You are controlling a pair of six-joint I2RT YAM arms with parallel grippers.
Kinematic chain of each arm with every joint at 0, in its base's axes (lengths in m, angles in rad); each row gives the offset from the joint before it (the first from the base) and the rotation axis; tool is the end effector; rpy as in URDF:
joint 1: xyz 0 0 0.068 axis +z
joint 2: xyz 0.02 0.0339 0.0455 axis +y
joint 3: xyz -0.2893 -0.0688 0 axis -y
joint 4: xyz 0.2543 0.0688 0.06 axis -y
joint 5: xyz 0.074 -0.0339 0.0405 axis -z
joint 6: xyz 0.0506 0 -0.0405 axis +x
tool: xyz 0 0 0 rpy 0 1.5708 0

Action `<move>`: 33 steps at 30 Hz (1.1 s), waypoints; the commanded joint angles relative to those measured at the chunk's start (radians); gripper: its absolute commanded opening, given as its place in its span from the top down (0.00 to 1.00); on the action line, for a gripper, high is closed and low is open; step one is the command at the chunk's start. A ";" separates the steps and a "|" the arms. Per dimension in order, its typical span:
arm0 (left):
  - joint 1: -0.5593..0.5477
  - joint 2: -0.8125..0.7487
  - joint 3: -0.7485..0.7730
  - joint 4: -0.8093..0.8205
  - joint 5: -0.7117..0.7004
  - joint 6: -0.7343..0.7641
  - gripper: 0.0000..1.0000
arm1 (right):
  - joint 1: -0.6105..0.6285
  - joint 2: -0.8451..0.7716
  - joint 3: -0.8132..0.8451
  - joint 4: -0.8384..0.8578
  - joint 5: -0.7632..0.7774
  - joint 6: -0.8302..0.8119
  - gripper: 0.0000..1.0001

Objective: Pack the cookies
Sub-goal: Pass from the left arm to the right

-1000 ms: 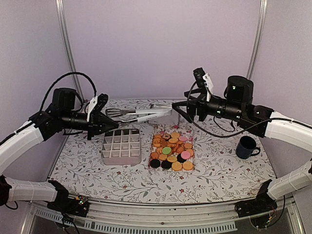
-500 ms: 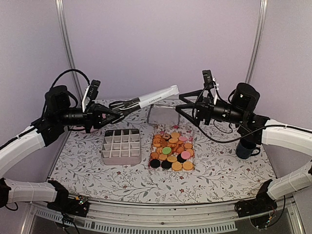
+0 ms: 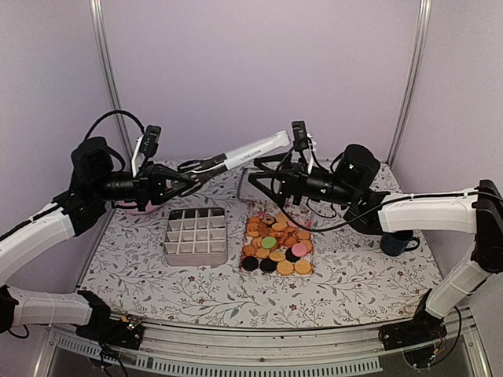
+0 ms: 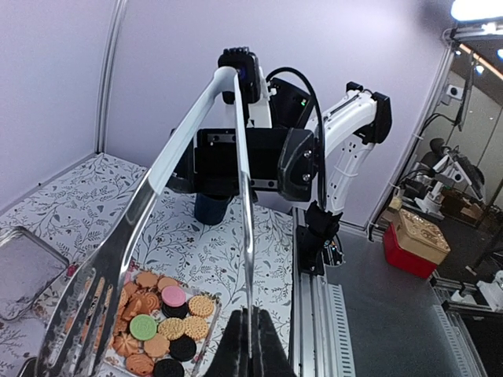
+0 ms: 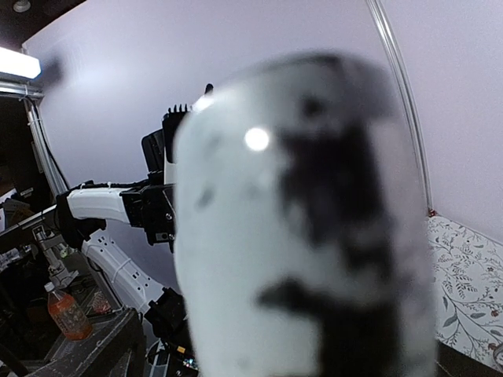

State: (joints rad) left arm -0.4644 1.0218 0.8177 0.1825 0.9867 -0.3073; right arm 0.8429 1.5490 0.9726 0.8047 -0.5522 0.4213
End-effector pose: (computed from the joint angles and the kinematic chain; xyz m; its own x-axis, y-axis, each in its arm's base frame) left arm 0.1886 -0.1417 0.3653 -0.3187 -0.0269 -0.9475 0.9403 0.1168 -0.3196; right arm 0.2288 0.2966 0.3409 -0.2615 0.2298 -0.9374 -0.9518 0.0997 0.2900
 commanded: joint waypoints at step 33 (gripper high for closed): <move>-0.004 0.025 -0.020 0.142 0.072 -0.148 1.00 | 0.042 0.192 0.183 0.262 0.039 0.096 0.14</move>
State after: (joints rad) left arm -0.4614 1.0500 0.8036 0.3016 1.0061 -0.4614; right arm 0.8783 1.7481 1.1530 1.0855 -0.4442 0.5022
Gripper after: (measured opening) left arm 0.006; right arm 0.838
